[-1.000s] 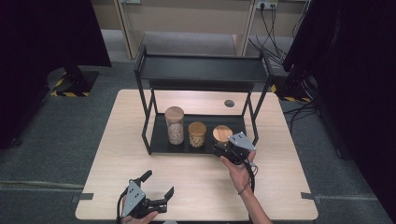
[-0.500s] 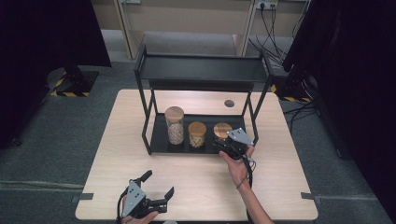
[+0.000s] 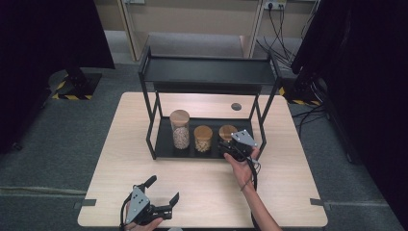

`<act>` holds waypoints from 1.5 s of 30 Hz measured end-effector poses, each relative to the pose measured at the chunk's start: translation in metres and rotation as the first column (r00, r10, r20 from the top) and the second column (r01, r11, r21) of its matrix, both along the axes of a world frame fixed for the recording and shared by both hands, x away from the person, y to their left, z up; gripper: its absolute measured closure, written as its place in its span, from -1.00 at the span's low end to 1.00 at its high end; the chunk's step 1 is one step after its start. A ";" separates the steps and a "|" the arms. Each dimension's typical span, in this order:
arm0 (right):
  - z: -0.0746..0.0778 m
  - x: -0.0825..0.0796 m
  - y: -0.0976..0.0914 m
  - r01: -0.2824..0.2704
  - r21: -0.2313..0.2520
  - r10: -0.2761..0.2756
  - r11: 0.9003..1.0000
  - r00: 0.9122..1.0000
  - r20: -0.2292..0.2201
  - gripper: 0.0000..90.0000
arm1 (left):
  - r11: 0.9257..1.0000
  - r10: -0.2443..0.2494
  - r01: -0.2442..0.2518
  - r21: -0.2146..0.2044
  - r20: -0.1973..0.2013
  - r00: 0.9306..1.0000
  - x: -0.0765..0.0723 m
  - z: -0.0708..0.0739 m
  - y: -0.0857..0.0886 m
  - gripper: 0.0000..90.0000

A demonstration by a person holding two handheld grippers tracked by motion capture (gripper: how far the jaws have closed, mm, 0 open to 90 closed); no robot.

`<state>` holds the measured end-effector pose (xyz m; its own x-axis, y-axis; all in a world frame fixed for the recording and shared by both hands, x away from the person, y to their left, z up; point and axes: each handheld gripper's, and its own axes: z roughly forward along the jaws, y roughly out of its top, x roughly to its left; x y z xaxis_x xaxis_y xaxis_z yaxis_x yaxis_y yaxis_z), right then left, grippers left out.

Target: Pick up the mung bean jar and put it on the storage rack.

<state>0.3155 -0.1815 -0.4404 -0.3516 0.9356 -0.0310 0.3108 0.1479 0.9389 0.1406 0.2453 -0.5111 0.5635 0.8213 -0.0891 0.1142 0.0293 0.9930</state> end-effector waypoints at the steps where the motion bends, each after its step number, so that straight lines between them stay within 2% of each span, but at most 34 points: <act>1: 0.000 0.001 0.001 0.000 0.001 0.000 1.000 1.000 -0.001 -0.43 | 1.000 0.000 0.000 0.000 0.000 1.000 0.000 0.000 0.000 -0.98; 24: -0.011 0.012 0.011 0.002 -0.027 -0.002 1.000 1.000 -0.031 -0.43 | 1.000 -0.003 0.003 0.001 -0.001 1.000 0.000 0.000 0.000 -0.98; 27: -0.013 0.014 0.008 0.007 -0.003 -0.007 1.000 0.999 -0.039 -0.43 | 1.000 -0.002 0.002 0.001 0.000 1.000 0.000 0.000 0.000 -0.99; 35: -0.013 0.014 0.007 0.009 0.002 -0.009 1.000 0.999 -0.044 -0.44 | 1.000 -0.004 0.004 0.000 -0.002 1.000 0.000 0.000 0.000 -0.98; 41: -0.008 0.013 0.004 0.025 0.037 -0.023 0.999 0.998 -0.059 -0.70 | 1.000 -0.004 0.004 0.000 -0.001 1.000 0.000 0.000 0.000 -0.98; 45: -0.007 0.005 0.004 0.039 0.063 -0.036 0.997 0.998 -0.051 -0.84 | 1.000 -0.004 0.004 0.001 -0.001 1.000 0.000 0.000 0.000 -0.99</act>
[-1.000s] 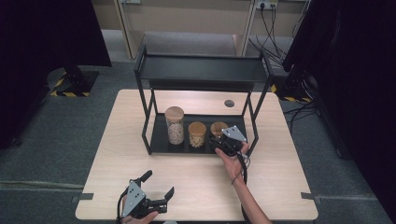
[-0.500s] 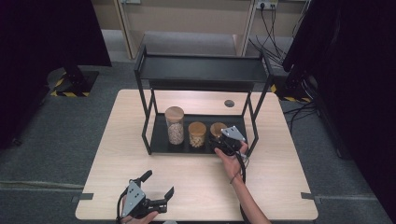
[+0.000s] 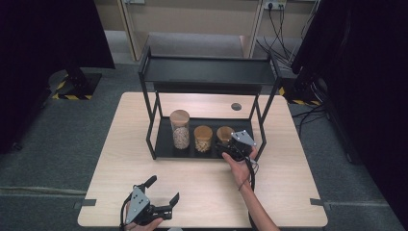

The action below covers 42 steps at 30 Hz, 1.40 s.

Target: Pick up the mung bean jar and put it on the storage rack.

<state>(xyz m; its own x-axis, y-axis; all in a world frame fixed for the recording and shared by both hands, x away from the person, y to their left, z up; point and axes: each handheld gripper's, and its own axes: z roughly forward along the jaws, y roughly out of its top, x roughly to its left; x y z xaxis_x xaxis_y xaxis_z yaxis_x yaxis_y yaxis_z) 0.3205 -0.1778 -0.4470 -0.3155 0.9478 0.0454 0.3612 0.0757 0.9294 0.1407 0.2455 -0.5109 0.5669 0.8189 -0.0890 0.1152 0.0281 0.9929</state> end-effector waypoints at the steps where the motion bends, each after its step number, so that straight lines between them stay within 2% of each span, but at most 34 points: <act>1: 0.001 -0.002 0.000 0.000 -0.006 0.001 1.000 1.000 0.007 -0.86 | 1.000 0.000 0.000 0.000 0.000 1.000 0.000 0.000 0.000 -0.98; 3: 0.003 -0.007 0.000 -0.003 -0.017 0.003 1.000 1.000 0.022 -0.91 | 1.000 0.000 0.000 0.000 0.000 1.000 0.000 0.000 0.000 -0.98; 11: 0.008 -0.021 -0.008 -0.004 0.003 0.004 1.000 0.999 0.034 -0.95 | 1.000 0.000 0.000 0.000 -0.001 1.000 0.000 0.000 0.000 -0.98; 20: 0.011 -0.036 -0.016 -0.048 0.018 0.047 0.999 0.997 0.062 -0.95 | 1.000 0.000 0.000 0.001 -0.001 1.000 0.000 0.000 -0.001 -0.98; 34: 0.010 -0.055 -0.024 -0.094 0.044 0.091 0.995 0.994 0.068 -0.95 | 1.000 -0.002 0.002 0.005 -0.003 1.000 0.000 0.000 -0.001 -0.98; 42: 0.008 -0.068 -0.028 -0.131 0.050 0.127 0.990 0.989 0.081 -0.95 | 1.000 -0.002 0.002 0.006 -0.004 1.000 0.001 0.000 -0.001 -0.98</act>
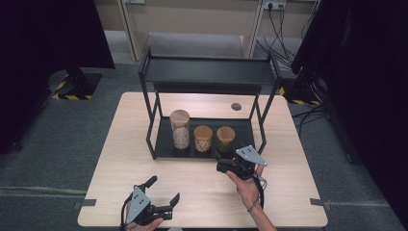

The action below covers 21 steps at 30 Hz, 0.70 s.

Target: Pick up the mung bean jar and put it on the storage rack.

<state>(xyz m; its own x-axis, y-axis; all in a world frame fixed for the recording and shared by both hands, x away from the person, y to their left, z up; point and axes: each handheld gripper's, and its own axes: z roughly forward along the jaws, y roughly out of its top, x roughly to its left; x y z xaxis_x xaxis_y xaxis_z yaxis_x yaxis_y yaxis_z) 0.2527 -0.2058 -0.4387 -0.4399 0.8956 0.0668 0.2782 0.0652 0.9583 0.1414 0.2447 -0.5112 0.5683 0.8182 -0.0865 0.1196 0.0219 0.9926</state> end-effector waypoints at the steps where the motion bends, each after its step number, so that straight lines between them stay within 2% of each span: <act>1: 0.000 -0.001 0.000 -0.004 0.000 0.004 1.000 1.000 0.001 -0.95 | 1.000 0.000 0.000 0.001 0.000 1.000 0.000 0.000 0.000 -0.98; 21: -0.003 -0.029 -0.007 -0.074 0.006 0.074 0.997 0.997 0.013 -0.95 | 1.000 0.003 -0.003 0.003 0.000 1.000 0.000 0.000 0.000 -0.99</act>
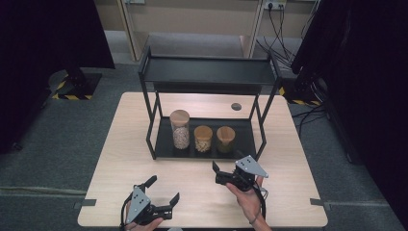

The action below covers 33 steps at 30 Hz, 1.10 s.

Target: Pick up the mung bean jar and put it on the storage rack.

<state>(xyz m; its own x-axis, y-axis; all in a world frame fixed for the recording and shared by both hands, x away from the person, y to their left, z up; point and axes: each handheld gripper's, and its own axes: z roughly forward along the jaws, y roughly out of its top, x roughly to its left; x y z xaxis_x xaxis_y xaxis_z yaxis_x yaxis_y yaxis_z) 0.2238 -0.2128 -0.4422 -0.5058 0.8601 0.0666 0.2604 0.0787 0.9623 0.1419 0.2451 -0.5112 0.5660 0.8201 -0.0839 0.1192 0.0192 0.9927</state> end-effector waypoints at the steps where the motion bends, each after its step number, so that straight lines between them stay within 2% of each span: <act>1: 0.000 -0.001 0.000 -0.004 0.002 0.004 1.000 1.000 0.001 -0.95 | 1.000 -0.001 0.001 0.001 -0.002 1.000 0.000 0.000 0.000 -0.99; 20: -0.005 -0.026 -0.001 -0.080 0.004 0.080 0.997 0.997 0.005 -0.95 | 1.000 0.001 -0.001 -0.001 0.002 1.000 0.000 0.000 0.001 -0.98; 33: -0.013 -0.041 -0.002 -0.139 0.017 0.139 0.990 0.990 -0.007 -0.94 | 1.000 -0.001 0.001 0.003 0.006 1.000 0.000 0.000 0.001 -0.99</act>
